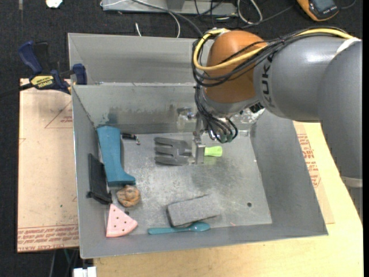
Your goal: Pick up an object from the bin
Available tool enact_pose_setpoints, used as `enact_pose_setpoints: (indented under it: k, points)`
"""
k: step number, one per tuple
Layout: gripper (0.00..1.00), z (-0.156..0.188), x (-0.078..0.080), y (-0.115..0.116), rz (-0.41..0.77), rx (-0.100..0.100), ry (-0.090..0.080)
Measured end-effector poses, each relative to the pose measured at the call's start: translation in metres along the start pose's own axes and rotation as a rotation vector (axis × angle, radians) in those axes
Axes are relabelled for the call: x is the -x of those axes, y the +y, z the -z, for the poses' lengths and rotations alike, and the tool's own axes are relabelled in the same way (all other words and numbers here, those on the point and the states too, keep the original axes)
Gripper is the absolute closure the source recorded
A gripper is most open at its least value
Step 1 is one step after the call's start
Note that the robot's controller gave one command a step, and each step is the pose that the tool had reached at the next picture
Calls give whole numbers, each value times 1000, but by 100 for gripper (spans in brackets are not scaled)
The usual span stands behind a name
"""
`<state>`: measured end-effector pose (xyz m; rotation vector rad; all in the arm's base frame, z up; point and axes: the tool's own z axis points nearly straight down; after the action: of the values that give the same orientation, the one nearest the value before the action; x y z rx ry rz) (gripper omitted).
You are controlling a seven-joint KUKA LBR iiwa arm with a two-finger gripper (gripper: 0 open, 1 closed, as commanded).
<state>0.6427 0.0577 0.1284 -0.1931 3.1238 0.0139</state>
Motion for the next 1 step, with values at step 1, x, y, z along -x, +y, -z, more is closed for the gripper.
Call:
enact_pose_setpoints:
  k: [1]
  points:
    - [0, -32, -16, -18, -184, 0, -3]
